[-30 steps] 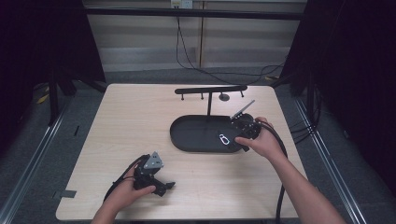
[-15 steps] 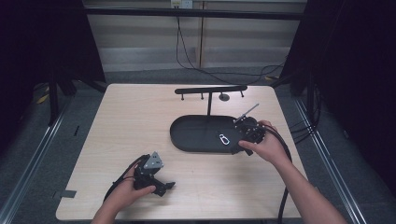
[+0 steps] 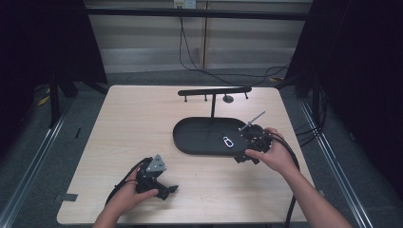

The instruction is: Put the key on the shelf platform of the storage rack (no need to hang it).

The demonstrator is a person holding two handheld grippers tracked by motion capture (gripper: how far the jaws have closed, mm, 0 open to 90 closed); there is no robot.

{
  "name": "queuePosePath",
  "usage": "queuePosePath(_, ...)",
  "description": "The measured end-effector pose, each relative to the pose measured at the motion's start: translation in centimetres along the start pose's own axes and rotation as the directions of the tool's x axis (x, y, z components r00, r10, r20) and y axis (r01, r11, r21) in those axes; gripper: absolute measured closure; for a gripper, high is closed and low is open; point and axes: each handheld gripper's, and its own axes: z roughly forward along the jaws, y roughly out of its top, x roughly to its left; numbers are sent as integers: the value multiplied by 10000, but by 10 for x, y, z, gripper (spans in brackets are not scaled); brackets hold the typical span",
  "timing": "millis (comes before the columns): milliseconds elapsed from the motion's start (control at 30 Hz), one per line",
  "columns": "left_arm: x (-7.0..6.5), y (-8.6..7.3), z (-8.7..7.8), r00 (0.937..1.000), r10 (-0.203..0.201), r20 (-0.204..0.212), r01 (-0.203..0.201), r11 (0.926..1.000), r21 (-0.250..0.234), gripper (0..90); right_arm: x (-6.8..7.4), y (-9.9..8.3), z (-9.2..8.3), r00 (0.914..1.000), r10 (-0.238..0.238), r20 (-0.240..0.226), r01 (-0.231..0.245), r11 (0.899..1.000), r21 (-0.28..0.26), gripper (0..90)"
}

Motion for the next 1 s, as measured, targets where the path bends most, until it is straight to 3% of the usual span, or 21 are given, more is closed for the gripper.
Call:
queuePosePath(667,0,0,0,10000,15,-1,-15,10000,-12,1,-3,-30,4,10000,-26,-1,26,9999,-124,219)
queuePosePath(1000,0,0,0,10000,14,-1,-14,10000,-15,1,-6,-49,7,9997,190,-131,-195,9992,-361,229)
